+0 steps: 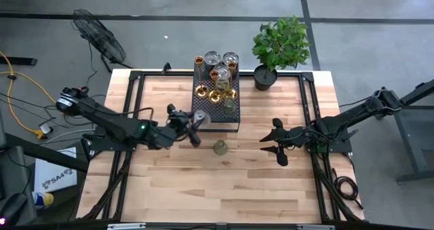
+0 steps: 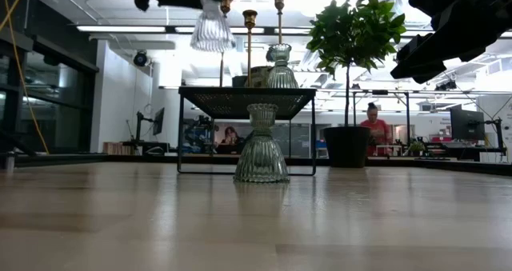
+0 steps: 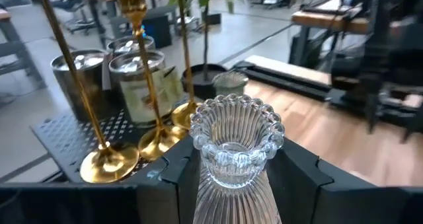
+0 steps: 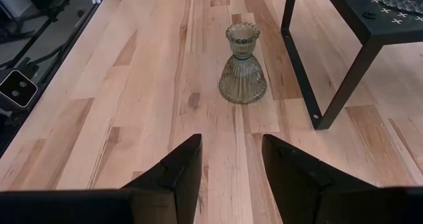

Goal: Pick & Place candle stick holders
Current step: Put the transparent candle holder on the shelf

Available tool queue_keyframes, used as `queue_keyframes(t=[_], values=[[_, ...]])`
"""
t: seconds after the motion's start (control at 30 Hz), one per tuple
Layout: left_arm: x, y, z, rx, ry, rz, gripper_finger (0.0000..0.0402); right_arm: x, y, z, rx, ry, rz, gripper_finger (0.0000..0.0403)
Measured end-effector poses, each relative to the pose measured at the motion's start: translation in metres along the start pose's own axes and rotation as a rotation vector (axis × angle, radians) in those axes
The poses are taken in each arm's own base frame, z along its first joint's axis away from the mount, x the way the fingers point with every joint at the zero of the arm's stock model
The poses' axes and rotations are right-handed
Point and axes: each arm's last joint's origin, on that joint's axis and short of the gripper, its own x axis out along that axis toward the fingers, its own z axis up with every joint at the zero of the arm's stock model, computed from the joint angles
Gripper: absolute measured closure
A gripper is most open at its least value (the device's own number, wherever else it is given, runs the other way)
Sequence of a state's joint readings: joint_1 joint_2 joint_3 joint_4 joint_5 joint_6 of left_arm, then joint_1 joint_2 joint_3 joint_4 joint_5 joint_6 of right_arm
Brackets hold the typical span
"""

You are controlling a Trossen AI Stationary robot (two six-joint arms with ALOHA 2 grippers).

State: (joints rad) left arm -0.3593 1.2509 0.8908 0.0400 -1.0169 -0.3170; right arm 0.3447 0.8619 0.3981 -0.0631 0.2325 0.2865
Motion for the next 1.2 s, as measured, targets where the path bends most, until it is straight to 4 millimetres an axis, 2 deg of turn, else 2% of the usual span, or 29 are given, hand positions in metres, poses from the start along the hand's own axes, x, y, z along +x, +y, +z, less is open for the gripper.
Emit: queue_keyframes(t=[0.37, 0.63, 1.2], values=[[0.047, -0.011, -0.002, 0.024, 0.028, 0.114, 0.0259, 0.0, 0.0, 0.0, 0.0, 0.0, 0.0, 0.0253], [0.074, -0.008, -0.017, 0.065, 0.07, 0.176, 0.0259, 0.0, 0.0, 0.0, 0.0, 0.0, 0.0, 0.0253], [0.094, 0.002, -0.022, 0.058, 0.098, 0.194, 0.0259, 0.0, 0.0, 0.0, 0.0, 0.0, 0.0, 0.0253]])
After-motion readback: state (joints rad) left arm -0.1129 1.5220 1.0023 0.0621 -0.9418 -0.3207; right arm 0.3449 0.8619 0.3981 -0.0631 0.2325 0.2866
